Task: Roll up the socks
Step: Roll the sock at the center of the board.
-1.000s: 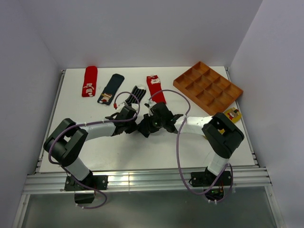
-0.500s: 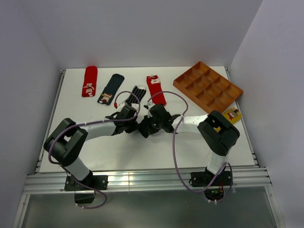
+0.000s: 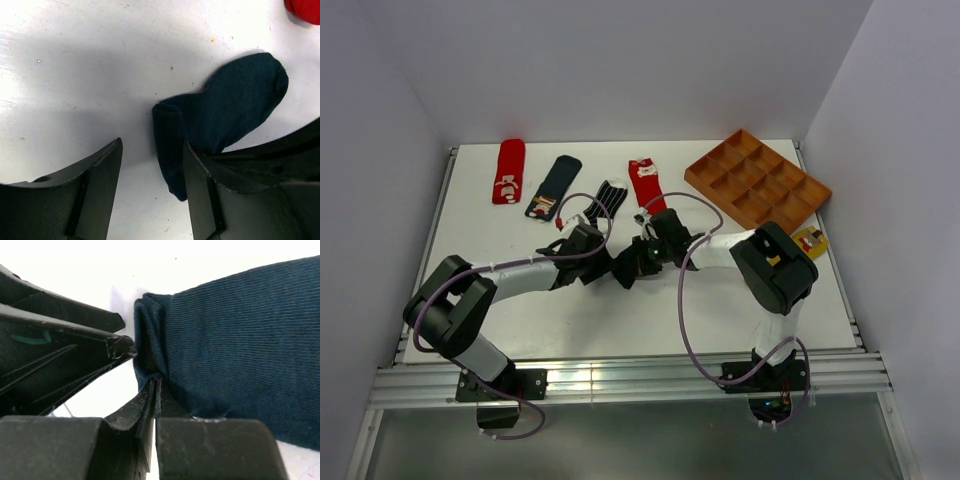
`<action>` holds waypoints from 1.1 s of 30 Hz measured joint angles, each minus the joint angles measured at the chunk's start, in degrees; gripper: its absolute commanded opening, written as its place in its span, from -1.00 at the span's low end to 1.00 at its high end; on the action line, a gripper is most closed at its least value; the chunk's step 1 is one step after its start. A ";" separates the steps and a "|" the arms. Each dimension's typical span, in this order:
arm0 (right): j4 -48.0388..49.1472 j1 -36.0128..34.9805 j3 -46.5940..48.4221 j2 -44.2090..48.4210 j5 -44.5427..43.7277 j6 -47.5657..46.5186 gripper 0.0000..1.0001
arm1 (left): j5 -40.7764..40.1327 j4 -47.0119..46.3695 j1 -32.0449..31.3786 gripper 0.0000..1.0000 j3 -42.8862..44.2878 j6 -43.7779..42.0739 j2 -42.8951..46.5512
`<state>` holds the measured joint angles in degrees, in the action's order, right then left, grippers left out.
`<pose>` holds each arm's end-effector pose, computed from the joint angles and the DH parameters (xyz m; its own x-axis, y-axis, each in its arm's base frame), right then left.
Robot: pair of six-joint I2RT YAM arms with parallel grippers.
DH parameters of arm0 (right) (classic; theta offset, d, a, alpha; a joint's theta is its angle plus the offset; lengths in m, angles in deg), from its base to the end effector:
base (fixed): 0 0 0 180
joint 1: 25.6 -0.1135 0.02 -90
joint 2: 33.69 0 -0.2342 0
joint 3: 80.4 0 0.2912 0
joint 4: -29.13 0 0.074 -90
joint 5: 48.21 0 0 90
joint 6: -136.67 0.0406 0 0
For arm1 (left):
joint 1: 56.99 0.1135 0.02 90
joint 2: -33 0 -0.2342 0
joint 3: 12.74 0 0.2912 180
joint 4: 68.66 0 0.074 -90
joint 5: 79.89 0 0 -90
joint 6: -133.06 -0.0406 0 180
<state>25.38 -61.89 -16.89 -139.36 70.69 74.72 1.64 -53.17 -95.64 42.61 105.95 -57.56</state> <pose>0.2909 0.2380 0.0649 -0.8820 -0.1369 -0.4508 -0.4243 0.6470 0.6335 0.2634 -0.2030 0.0915 -0.7604 -0.5192 -0.3901 -0.2896 0.8088 -0.5119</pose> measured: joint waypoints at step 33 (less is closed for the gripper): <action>1.97 6.38 1.90 -7.17 14.88 7.34 -0.93 | 4.24 -6.45 2.08 -0.17 -0.52 2.56 -3.02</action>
<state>27.35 -55.51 -14.99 -146.53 85.58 82.07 5.88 -59.62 -93.56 42.09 108.51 -60.58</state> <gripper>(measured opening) 0.044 0.432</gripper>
